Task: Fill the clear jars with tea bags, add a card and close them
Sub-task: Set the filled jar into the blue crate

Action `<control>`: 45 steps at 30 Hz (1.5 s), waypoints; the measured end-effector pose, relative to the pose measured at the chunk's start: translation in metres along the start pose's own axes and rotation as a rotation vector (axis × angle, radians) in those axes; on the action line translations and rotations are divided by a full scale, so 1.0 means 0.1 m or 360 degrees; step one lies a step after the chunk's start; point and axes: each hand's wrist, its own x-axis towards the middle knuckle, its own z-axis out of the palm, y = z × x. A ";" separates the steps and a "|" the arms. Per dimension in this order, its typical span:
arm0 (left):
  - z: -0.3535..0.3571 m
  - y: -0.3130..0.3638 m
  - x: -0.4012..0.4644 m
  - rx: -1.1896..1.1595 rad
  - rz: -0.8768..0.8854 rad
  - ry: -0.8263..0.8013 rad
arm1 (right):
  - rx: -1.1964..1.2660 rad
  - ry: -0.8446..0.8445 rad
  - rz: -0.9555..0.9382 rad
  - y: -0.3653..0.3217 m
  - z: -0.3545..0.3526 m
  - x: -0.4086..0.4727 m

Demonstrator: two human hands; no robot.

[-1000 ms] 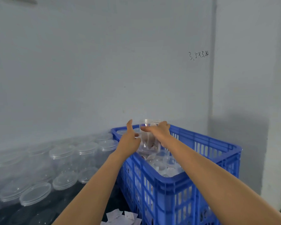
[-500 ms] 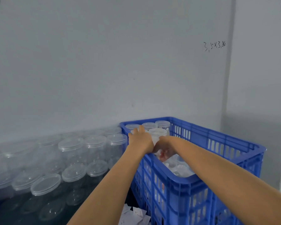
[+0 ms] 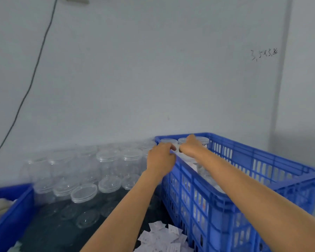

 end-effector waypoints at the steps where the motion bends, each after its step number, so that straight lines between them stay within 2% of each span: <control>1: -0.05 -0.11 -0.05 -0.0112 -0.0058 0.0092 | 0.0094 -0.0046 -0.0059 -0.11 0.04 -0.05; 4: -0.23 -0.46 -0.22 -0.0415 -0.0285 0.0309 | 0.0406 -0.0101 -0.0238 -0.44 0.24 -0.24; 8: -0.43 -0.99 -0.45 -0.0550 -0.0578 0.0534 | 0.0682 -0.0181 -0.0380 -0.71 0.82 -0.48; 14: -0.49 -1.81 -0.77 -0.0529 -0.0759 0.0743 | 0.0980 -0.0228 -0.0189 -0.78 1.84 -0.57; 17: -0.47 -2.10 -0.72 -0.0513 -0.0835 0.0677 | 0.1081 -0.0152 -0.0114 -0.75 2.18 -0.56; 20: -0.39 -2.23 -0.60 -0.0501 -0.0828 0.0548 | 0.1275 0.0005 -0.0126 -0.71 2.38 -0.50; 24: -0.25 -2.30 -0.41 -0.0713 -0.0748 0.0472 | 0.1367 0.0146 -0.0152 -0.65 2.53 -0.42; 31: -0.03 -2.42 -0.25 -0.0825 -0.0803 0.0458 | 0.1260 0.0033 -0.0186 -0.59 2.66 -0.41; 36: -0.12 -2.30 -0.30 -0.0607 -0.0745 0.0580 | 0.1337 -0.0086 -0.0207 -0.60 2.55 -0.50; 42: -0.47 -2.09 -1.01 -0.0536 -0.0530 0.0793 | 0.1619 -0.0150 -0.0458 -0.51 2.26 -0.93; 45: -0.52 -2.06 -1.57 -0.0365 -0.0537 0.0799 | 0.1611 -0.0257 -0.0630 -0.42 2.20 -1.21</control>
